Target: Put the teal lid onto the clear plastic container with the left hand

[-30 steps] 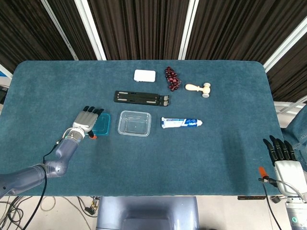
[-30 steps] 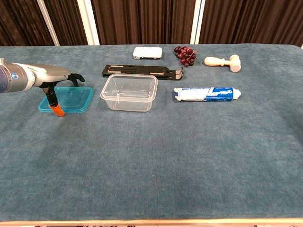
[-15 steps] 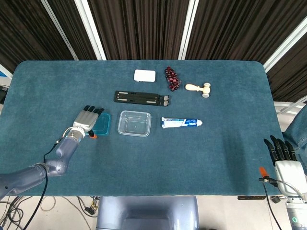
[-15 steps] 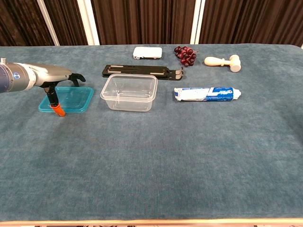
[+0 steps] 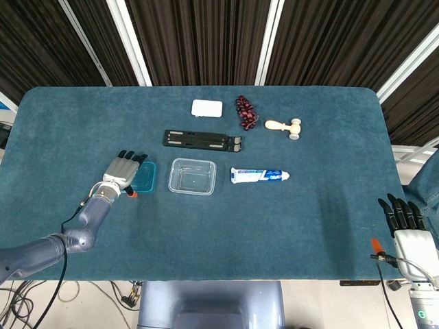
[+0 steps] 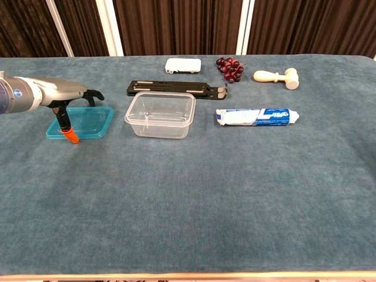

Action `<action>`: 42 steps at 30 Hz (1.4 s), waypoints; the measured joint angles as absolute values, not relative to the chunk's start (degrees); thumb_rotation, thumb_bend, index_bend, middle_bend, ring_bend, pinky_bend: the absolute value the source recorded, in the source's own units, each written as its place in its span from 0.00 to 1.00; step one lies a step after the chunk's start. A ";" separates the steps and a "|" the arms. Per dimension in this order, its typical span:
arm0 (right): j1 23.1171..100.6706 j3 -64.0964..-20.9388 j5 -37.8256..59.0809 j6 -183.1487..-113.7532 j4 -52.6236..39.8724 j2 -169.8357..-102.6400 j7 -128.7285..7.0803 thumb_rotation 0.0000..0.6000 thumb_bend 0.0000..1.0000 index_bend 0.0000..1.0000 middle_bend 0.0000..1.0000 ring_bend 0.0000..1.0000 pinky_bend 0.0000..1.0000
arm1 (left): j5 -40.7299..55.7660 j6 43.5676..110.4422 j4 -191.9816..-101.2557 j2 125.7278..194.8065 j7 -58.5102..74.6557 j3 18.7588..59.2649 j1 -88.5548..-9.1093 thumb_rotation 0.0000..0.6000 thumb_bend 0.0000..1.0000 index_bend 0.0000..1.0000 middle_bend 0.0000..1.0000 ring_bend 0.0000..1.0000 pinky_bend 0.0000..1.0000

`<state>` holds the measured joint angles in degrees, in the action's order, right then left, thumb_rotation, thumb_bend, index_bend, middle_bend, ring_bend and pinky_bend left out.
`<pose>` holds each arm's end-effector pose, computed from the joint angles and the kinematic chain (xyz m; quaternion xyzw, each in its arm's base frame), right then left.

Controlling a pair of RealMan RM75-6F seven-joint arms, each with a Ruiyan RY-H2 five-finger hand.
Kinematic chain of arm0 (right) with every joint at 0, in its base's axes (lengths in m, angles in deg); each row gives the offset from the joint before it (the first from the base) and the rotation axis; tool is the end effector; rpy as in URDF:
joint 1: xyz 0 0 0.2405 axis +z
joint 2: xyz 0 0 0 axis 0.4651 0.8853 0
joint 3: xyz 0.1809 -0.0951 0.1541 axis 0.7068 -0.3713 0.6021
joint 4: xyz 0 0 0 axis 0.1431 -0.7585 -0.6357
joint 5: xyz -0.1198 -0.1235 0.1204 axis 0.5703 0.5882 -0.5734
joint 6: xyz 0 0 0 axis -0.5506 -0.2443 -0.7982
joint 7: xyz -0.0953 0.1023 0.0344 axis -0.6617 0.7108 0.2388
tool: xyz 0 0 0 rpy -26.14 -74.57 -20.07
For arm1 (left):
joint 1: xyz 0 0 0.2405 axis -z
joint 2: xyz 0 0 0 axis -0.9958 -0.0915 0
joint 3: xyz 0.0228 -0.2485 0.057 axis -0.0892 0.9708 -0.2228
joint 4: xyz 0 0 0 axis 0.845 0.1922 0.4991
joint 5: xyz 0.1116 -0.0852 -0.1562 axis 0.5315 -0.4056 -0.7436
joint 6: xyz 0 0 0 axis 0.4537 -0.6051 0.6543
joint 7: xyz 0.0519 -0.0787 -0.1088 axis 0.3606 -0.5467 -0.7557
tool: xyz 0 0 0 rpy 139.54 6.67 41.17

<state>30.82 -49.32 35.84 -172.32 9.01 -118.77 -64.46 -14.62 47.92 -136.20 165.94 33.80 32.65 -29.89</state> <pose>-0.3145 -0.1738 0.1598 0.5963 -0.3560 0.3878 0.6061 -0.2217 0.4201 -0.0077 -0.7658 -0.3954 -0.1554 0.4827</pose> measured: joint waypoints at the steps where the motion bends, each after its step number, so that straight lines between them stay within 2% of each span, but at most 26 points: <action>1: 30.81 -49.32 35.79 -172.27 9.04 -118.75 -64.46 1.00 0.36 0.07 0.00 0.01 0.00 | -14.63 48.01 -136.31 165.79 33.85 32.61 -29.93 1.00 0.36 0.03 0.35 0.00 0.00; 16: 30.69 -49.11 35.23 -172.13 9.59 -118.48 -64.33 1.00 0.36 0.07 0.00 0.01 0.00 | -15.21 48.23 -140.13 162.06 32.19 33.43 -30.47 1.00 0.36 0.03 0.36 0.00 0.00; 25: 30.61 -48.96 34.99 -172.22 9.70 -118.48 -64.23 1.00 0.36 0.07 0.00 0.01 0.00 | -15.92 50.72 -147.28 157.50 34.46 34.24 -28.71 1.00 0.36 0.03 0.36 0.00 0.00; 33: 30.50 -48.88 34.83 -172.29 9.82 -118.42 -64.16 1.00 0.36 0.07 0.00 0.01 0.00 | -20.80 52.82 -158.19 151.15 38.36 36.34 -23.81 1.00 0.36 0.03 0.35 0.00 0.00; 42: 30.45 -48.70 34.35 -172.15 9.97 -118.47 -64.22 1.00 0.36 0.07 0.00 0.01 0.00 | -31.33 53.70 -162.26 150.55 42.87 37.34 -16.69 1.00 0.36 0.03 0.33 0.00 0.00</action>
